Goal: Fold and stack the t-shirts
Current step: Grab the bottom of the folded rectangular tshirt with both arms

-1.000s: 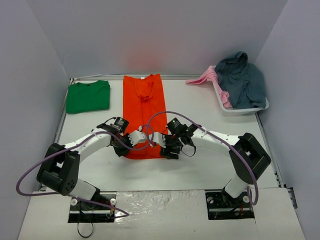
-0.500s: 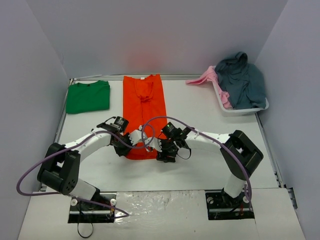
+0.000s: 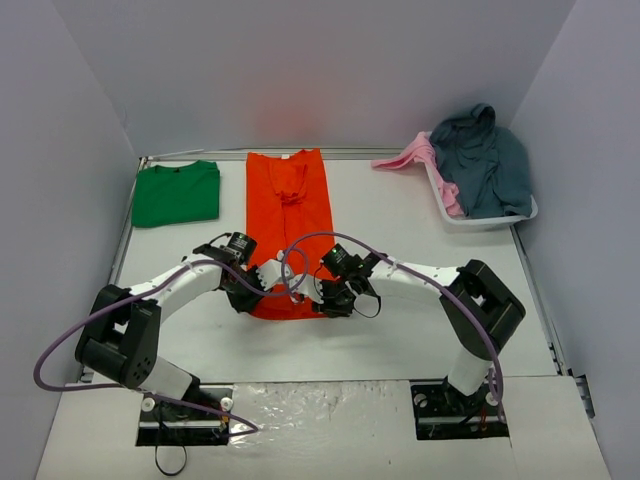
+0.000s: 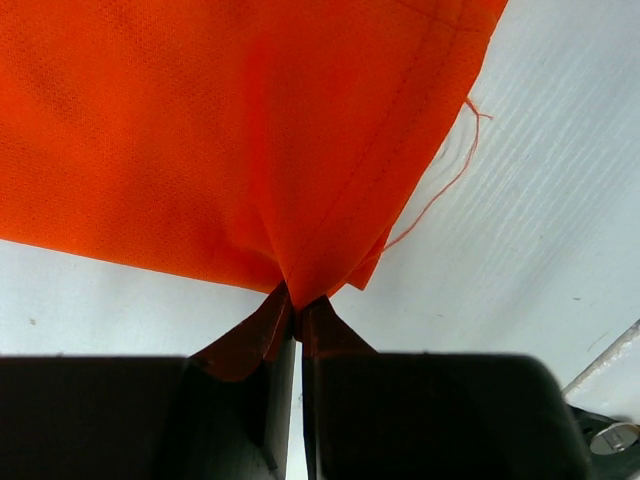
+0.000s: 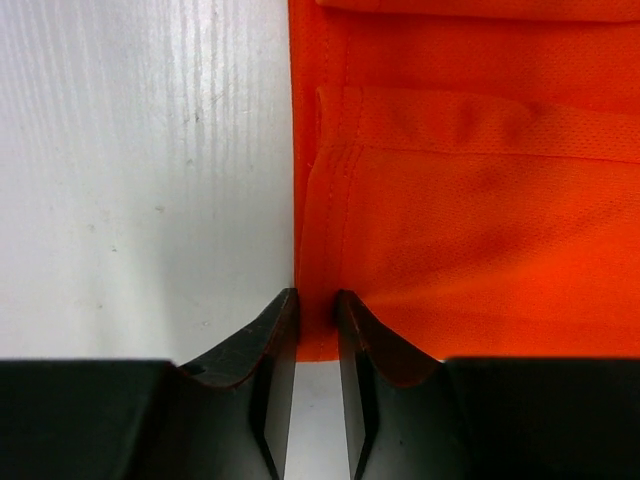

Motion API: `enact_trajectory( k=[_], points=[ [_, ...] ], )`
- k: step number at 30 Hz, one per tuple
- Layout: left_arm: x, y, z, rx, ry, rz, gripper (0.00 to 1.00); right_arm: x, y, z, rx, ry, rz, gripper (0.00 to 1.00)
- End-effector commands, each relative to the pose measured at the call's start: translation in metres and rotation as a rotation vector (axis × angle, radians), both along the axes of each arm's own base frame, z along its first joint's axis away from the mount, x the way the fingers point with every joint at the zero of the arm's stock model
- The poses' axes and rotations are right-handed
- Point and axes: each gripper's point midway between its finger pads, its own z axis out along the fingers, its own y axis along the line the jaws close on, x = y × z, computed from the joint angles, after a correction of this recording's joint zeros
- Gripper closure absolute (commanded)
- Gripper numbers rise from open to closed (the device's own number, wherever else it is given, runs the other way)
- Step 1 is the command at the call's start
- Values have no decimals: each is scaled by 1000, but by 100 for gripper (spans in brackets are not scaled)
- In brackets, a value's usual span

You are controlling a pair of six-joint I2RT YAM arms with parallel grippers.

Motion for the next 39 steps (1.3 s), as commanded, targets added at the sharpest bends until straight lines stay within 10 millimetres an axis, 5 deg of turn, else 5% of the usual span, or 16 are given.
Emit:
enact_trajectory(
  k=[1, 15, 16, 20, 26, 32, 39],
  points=[
    [2, -8, 21, -42, -14, -46, 98, -11, -11, 11, -63, 60, -18, 81],
    [5, -12, 31, -56, -15, -61, 98, -10, -17, 10, -98, 58, -26, 95],
    [6, -12, 31, -58, -18, -60, 98, -10, -17, 9, -99, 62, -25, 94],
    [4, -12, 30, -59, -10, -59, 98, -12, -21, 1, -122, 76, -25, 60],
    [2, -11, 25, -56, -2, -61, 98, -4, -26, -10, -166, 46, -40, 48],
    [1, -11, 21, -55, 8, -63, 98, 3, -29, -20, -194, 22, -61, 55],
    [-1, -11, 20, -56, 9, -64, 98, 2, -35, -35, -236, 38, -70, 78]
  ],
)
